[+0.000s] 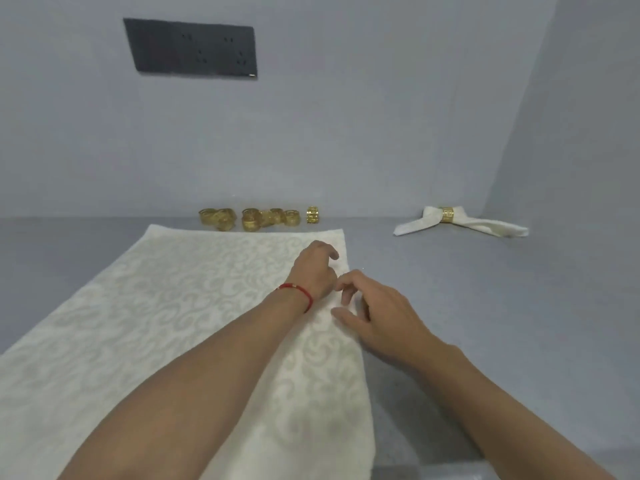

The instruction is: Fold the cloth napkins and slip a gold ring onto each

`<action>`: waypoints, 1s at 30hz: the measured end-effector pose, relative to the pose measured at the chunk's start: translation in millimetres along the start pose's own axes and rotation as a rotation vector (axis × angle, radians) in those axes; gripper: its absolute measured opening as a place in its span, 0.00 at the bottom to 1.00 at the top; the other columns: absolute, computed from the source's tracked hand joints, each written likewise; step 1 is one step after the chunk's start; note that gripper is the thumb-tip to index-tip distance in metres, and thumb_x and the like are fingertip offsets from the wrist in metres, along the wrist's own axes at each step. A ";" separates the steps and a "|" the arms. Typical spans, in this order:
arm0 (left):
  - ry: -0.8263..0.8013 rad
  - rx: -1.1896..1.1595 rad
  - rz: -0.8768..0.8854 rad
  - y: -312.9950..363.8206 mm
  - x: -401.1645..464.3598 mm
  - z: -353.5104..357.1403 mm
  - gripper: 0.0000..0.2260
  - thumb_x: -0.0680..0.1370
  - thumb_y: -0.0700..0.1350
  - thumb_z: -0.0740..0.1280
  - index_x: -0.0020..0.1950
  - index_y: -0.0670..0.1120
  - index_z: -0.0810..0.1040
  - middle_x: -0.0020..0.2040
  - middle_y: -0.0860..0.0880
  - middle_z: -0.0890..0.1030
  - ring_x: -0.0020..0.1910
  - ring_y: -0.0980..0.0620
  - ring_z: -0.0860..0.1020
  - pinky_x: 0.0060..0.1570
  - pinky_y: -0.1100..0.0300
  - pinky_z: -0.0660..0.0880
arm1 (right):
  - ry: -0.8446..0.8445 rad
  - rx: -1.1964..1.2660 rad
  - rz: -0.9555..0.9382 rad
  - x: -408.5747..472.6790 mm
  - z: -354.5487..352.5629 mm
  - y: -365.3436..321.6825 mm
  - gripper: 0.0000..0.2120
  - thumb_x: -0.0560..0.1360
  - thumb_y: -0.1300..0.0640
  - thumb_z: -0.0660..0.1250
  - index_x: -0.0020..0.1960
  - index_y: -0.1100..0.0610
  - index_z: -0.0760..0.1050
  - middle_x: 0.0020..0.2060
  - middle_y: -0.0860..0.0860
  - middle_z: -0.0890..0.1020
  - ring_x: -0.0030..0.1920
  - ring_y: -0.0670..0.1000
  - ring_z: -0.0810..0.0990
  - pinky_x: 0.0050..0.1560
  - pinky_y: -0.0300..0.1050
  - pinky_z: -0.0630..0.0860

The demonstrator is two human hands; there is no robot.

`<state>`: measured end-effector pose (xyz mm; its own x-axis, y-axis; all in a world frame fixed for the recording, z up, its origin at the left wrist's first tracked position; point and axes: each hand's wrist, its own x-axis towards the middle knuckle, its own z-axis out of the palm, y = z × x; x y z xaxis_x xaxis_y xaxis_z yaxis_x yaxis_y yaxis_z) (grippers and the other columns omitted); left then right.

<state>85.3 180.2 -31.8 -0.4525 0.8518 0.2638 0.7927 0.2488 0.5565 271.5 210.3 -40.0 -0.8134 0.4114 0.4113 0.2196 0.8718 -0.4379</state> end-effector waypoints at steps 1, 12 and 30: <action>0.004 0.022 0.003 -6.0 -21.3 -12.6 0.15 0.75 0.32 0.63 0.59 0.43 0.79 0.64 0.46 0.74 0.65 0.48 0.71 0.63 0.62 0.66 | -0.124 0.055 0.008 -5.7 -0.5 -17.2 0.14 0.76 0.42 0.71 0.58 0.41 0.72 0.49 0.39 0.78 0.39 0.46 0.77 0.44 0.43 0.77; -0.178 0.108 0.119 -52.0 -214.4 -89.5 0.08 0.77 0.56 0.62 0.49 0.57 0.80 0.48 0.59 0.77 0.48 0.61 0.73 0.50 0.66 0.71 | -0.628 0.102 0.106 -13.5 15.4 -72.9 0.10 0.70 0.45 0.79 0.46 0.46 0.82 0.41 0.41 0.78 0.39 0.41 0.72 0.42 0.39 0.72; 0.070 0.257 0.005 -56.9 -214.9 -116.9 0.11 0.75 0.35 0.56 0.51 0.48 0.71 0.37 0.51 0.75 0.35 0.49 0.73 0.34 0.55 0.68 | -0.296 -0.051 0.040 13.0 11.7 -26.5 0.15 0.77 0.58 0.69 0.60 0.44 0.83 0.57 0.40 0.84 0.58 0.42 0.81 0.62 0.50 0.78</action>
<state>89.7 -70.9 -28.1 -0.4680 0.8219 0.3247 0.8689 0.3610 0.3386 248.8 189.5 -32.4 -0.9236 0.3567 0.1405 0.2752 0.8720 -0.4049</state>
